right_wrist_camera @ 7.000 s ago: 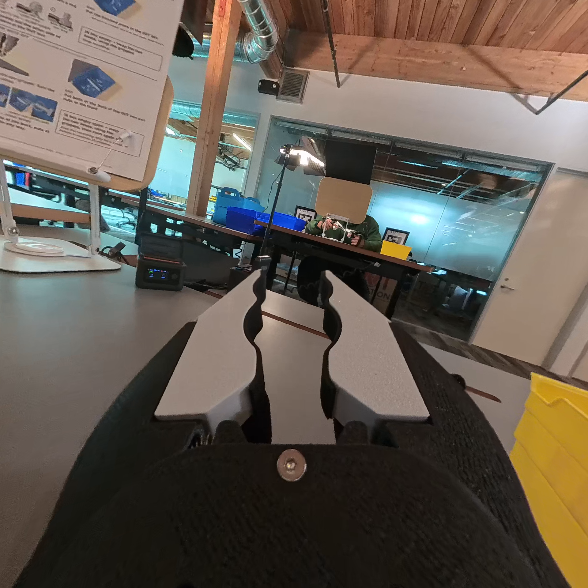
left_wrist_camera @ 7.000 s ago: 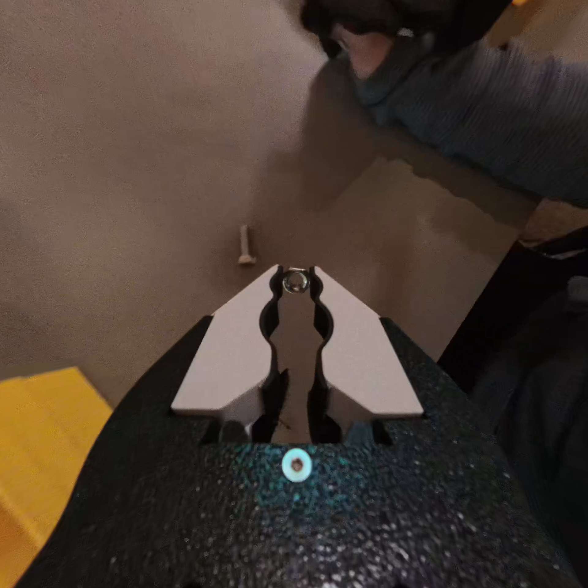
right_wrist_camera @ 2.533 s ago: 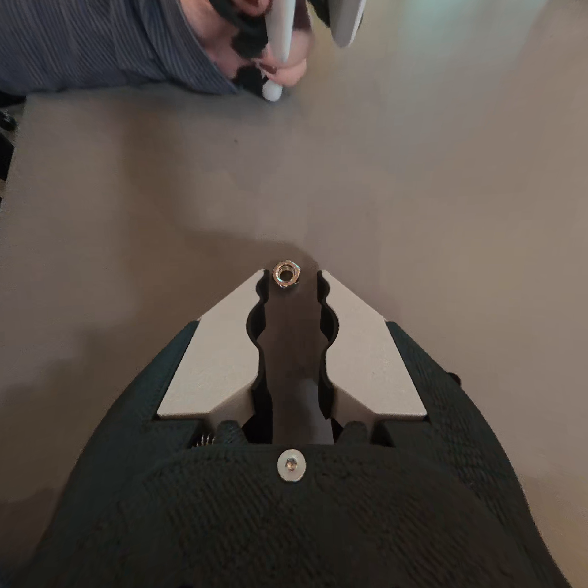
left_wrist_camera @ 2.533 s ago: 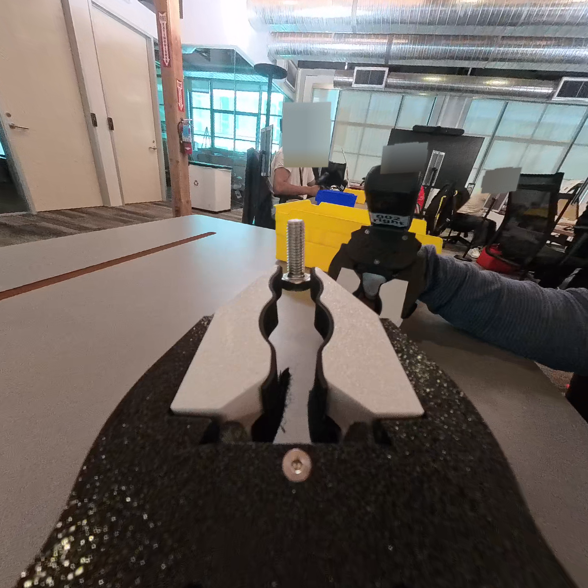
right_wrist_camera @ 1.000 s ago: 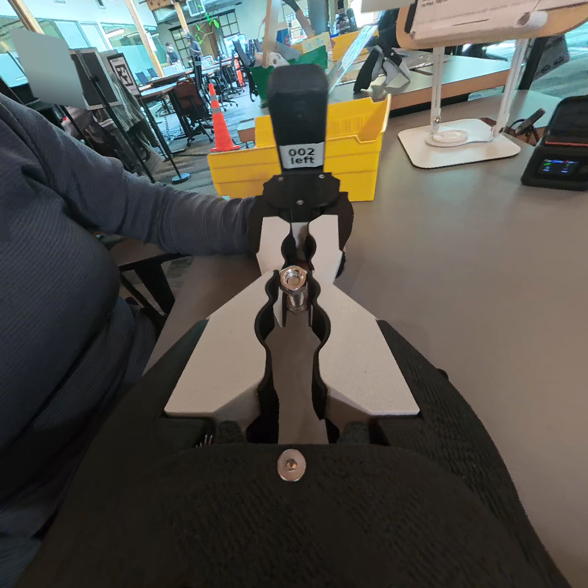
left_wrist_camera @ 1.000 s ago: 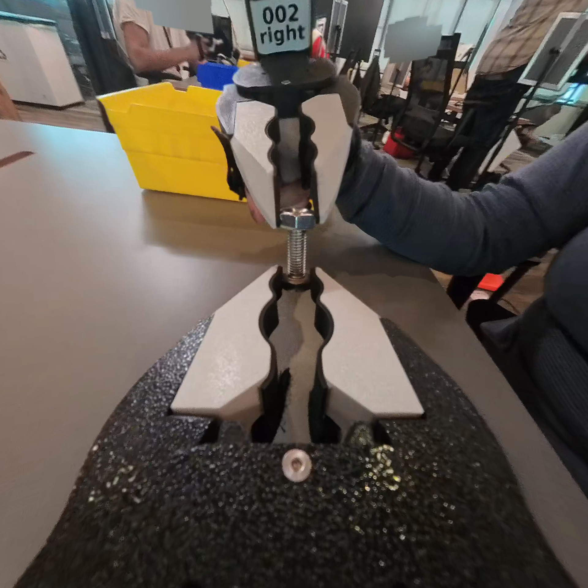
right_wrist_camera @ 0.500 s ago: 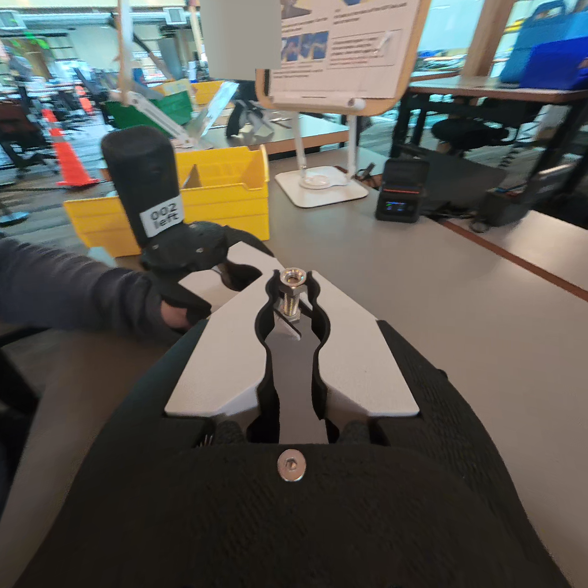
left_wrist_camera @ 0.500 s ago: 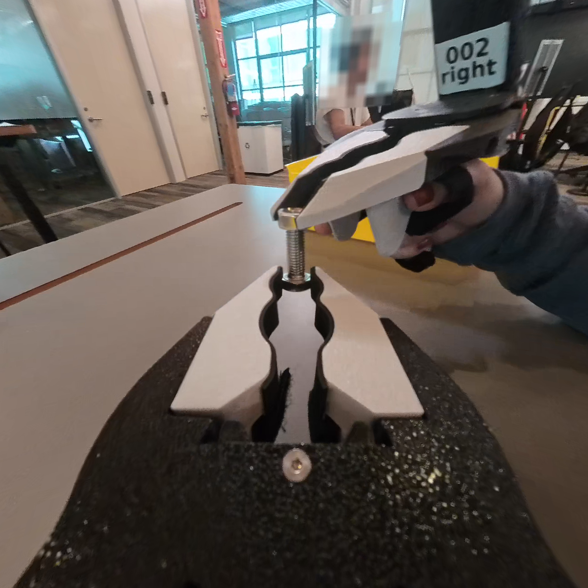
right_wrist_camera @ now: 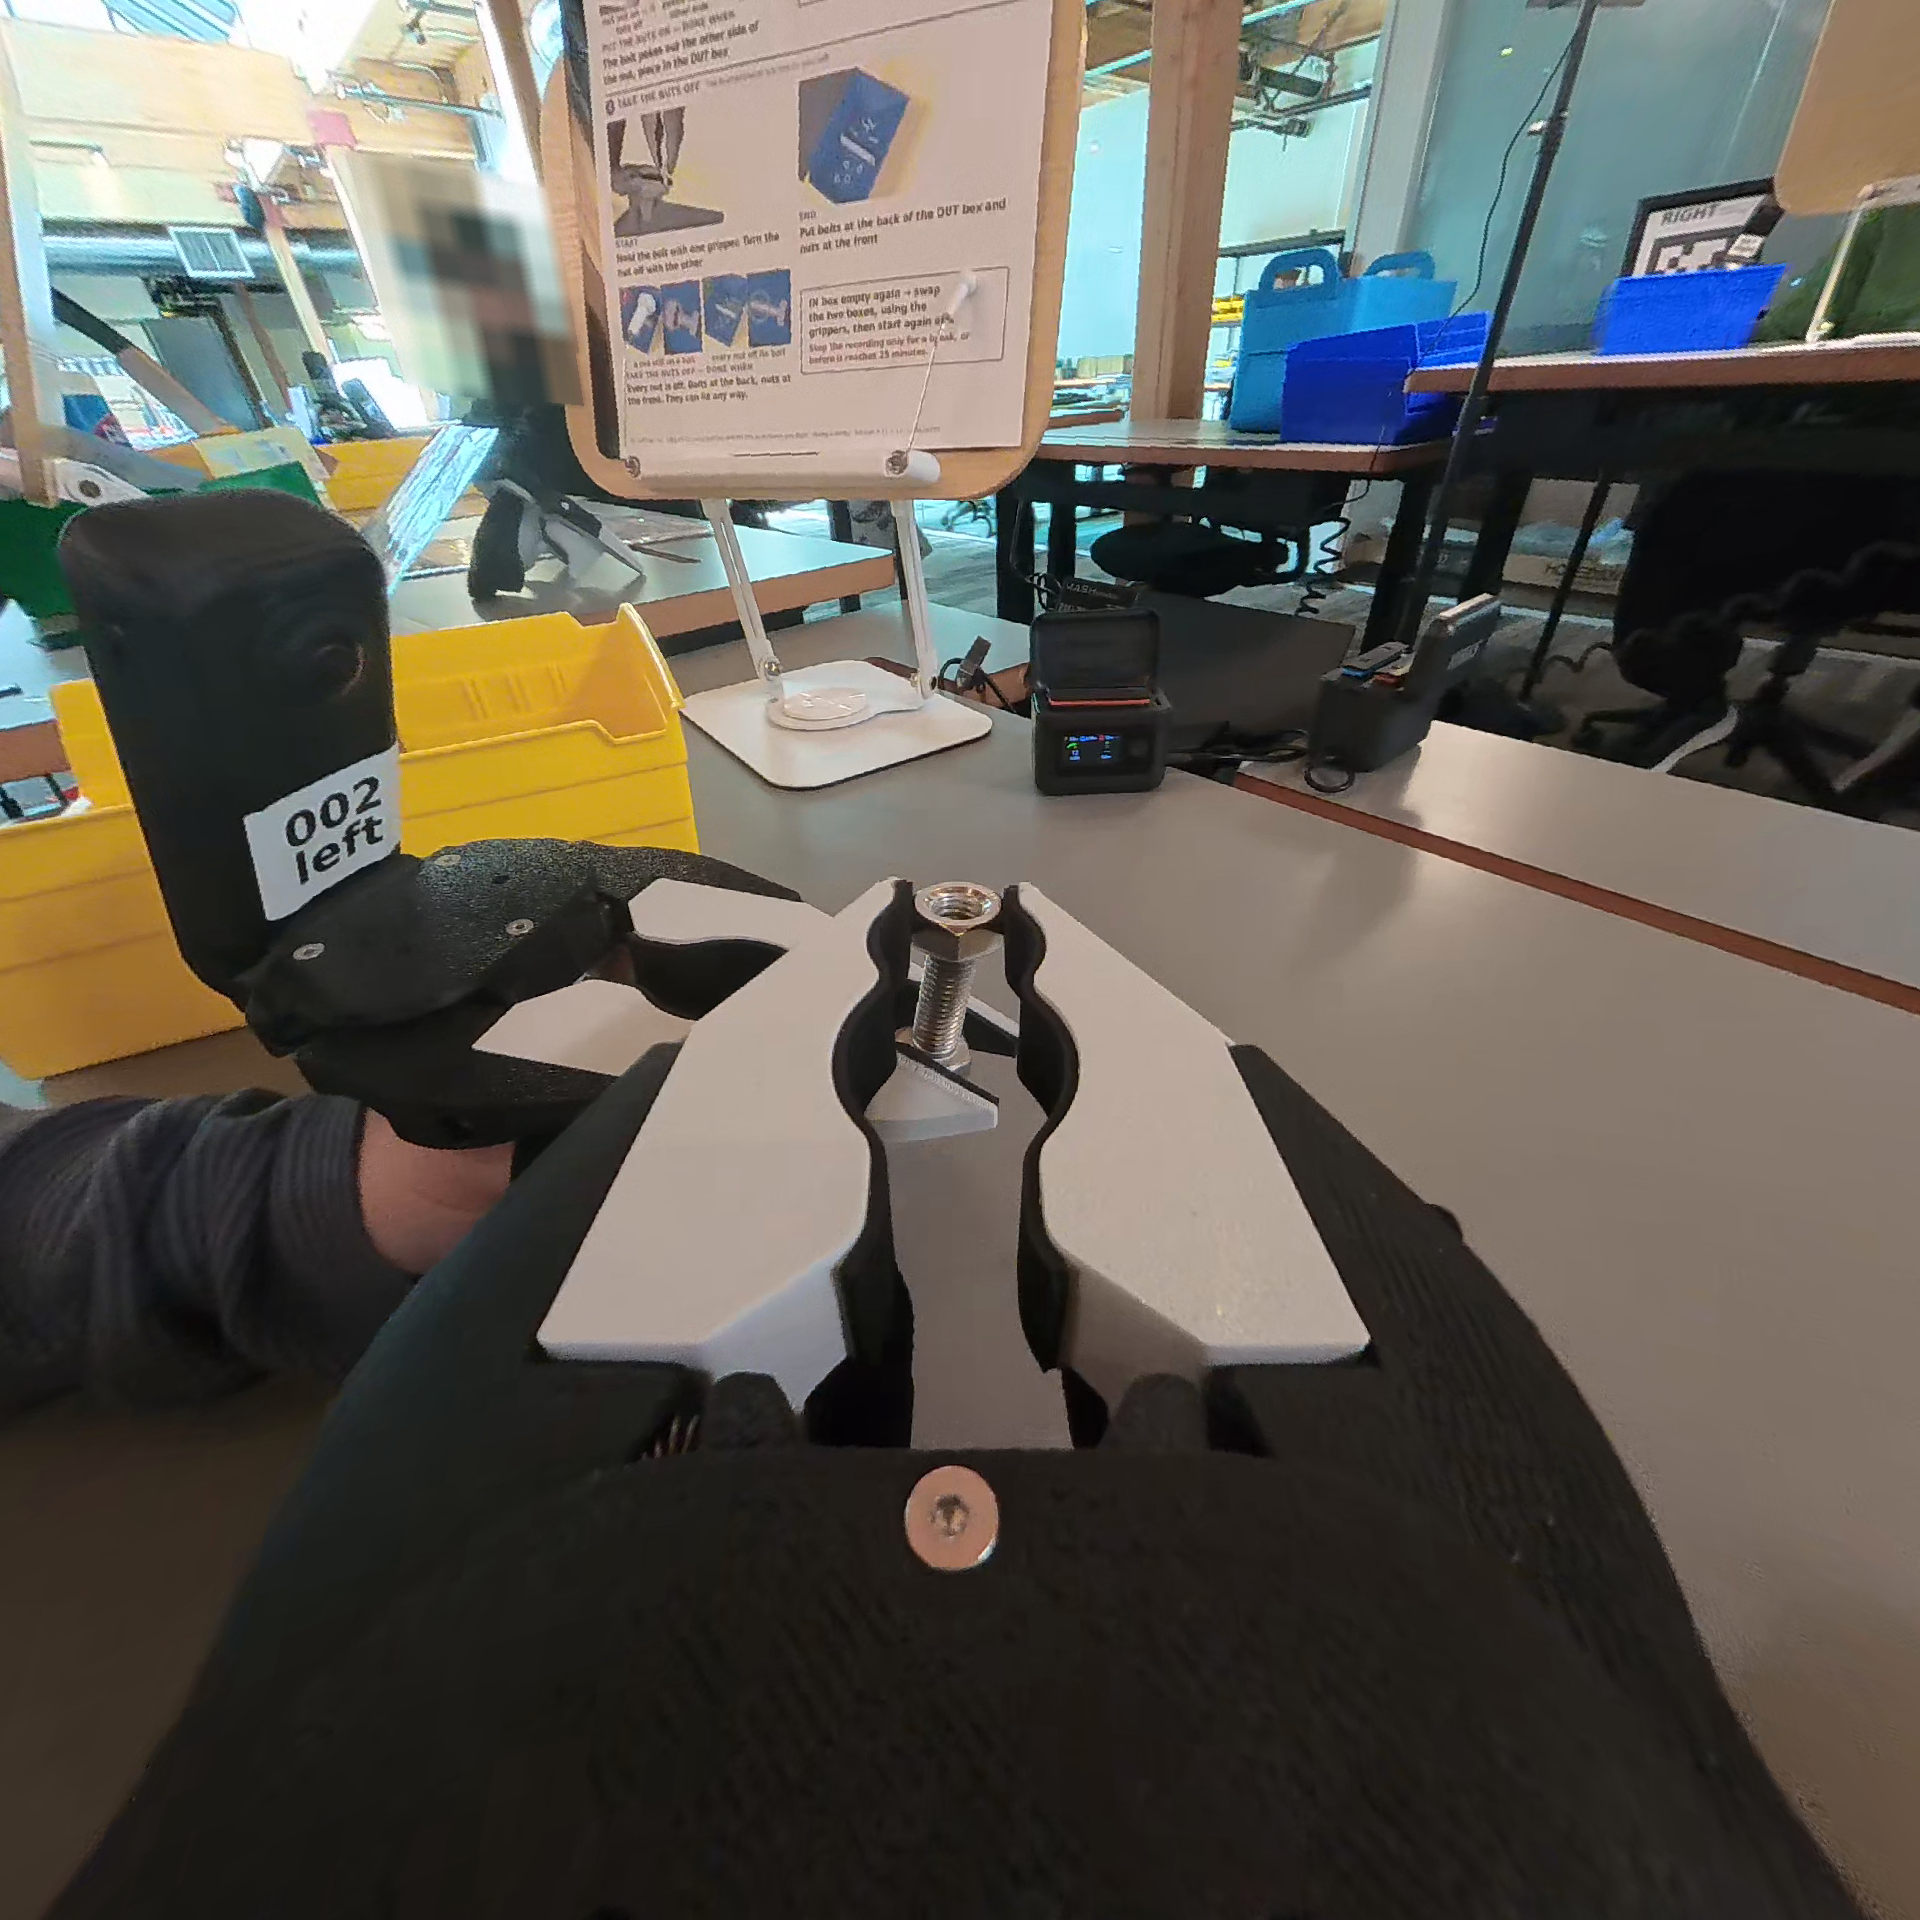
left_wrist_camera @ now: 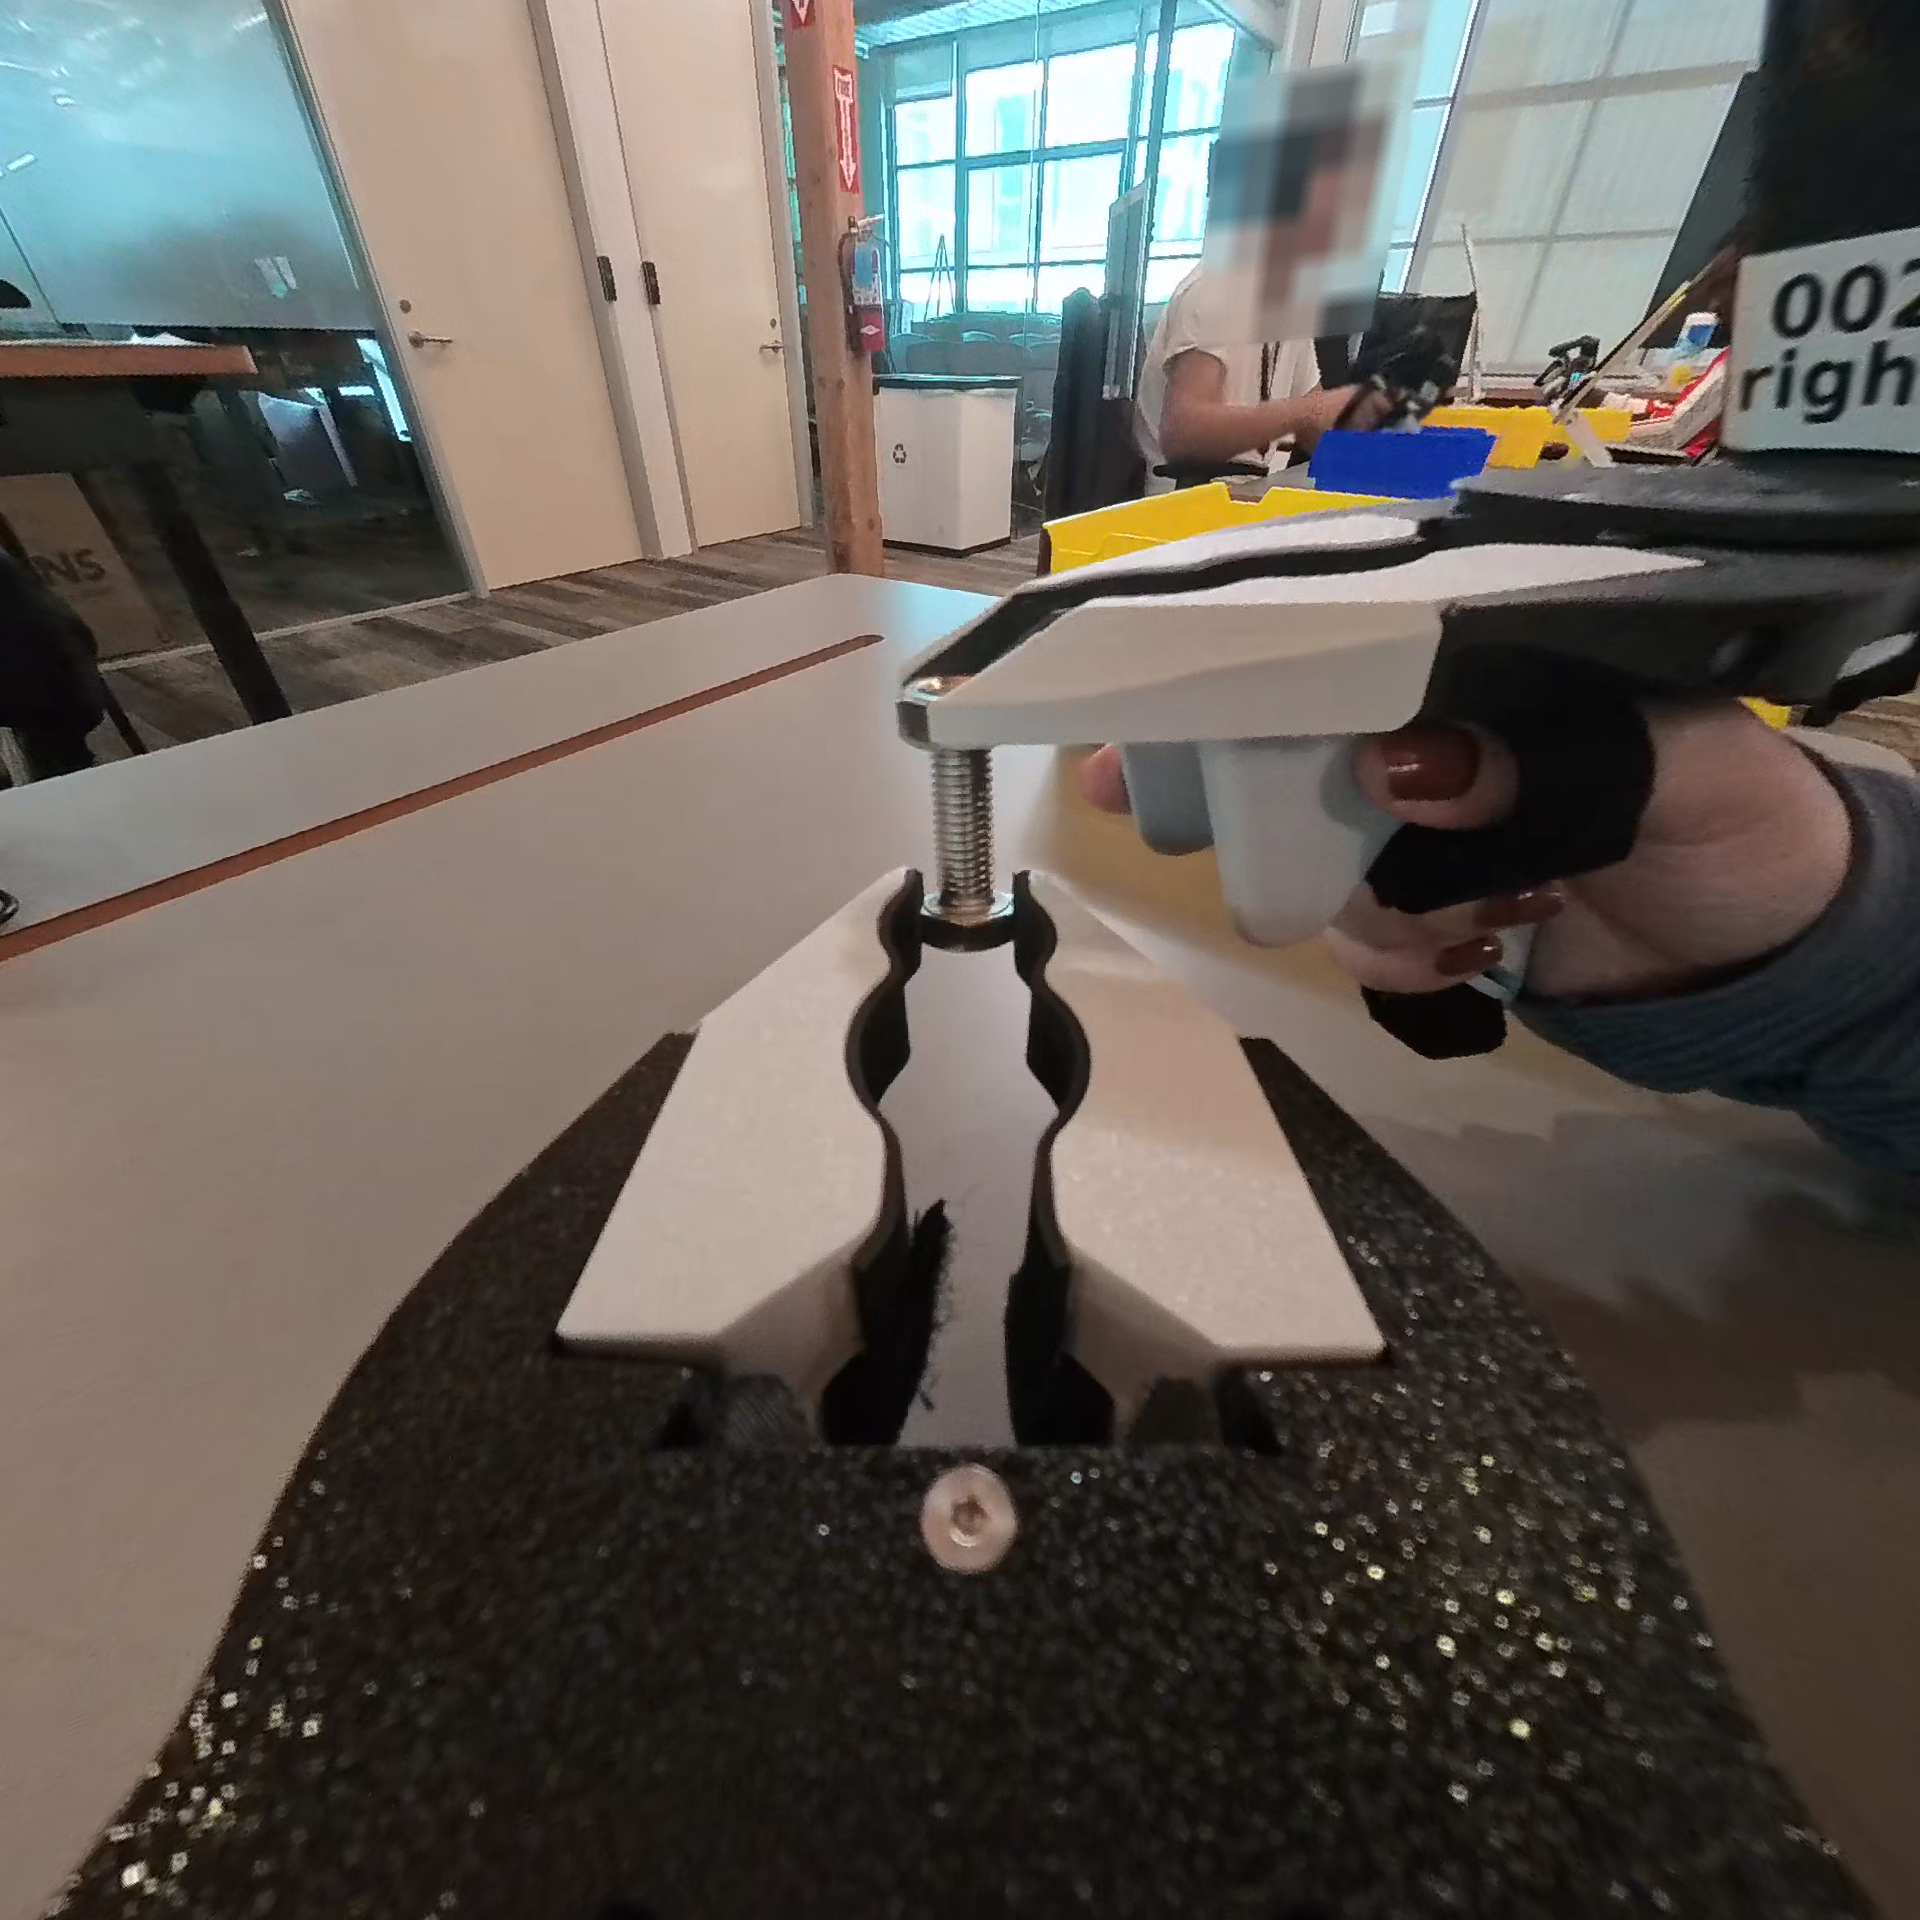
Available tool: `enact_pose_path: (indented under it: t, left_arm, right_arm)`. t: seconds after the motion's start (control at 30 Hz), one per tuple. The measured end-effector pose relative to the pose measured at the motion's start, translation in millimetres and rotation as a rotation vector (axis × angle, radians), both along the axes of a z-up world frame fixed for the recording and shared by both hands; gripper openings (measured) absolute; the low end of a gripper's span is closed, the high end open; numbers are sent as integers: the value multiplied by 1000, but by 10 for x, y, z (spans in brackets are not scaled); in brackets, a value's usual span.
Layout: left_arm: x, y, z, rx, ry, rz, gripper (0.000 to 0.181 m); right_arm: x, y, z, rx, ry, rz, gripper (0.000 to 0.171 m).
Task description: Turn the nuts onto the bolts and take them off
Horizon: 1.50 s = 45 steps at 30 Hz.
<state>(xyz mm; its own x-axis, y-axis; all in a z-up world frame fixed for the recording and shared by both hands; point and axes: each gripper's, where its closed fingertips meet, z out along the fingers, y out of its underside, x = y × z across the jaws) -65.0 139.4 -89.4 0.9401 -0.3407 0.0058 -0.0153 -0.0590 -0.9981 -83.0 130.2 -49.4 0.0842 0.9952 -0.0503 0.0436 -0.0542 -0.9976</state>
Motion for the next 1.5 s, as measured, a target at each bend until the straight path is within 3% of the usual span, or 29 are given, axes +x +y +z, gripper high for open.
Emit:
enact_pose_path:
  t: [0.1, 0.5, 0.8, 1.03, 1.23, 1.5]
  left_arm:
    - [4, -3, 5, 1, -8, -9, 15]
    - [84, -50, 69, 41, -28, -99, 15]
    - [-99, -17, 86, 33, -92, -30, 15]
    - [230, -121, 134, 66, -76, -233, 15]
    - [-104, -56, 176, 77, -154, -87, 15]
    - [139, -84, 110, 52, -72, -194, 15]
  right_arm:
    - [3, -9, 8, 4, 6, 11, 16]
    - [-42, -218, 35, 47, 26, 136, 58]
    - [-46, -249, 30, 55, 28, 150, 58]
    - [-52, -293, 46, 48, 48, 170, 59]
    - [-47, -317, 54, 64, 53, 178, 57]
    - [-67, -339, 78, 57, 91, 171, 65]
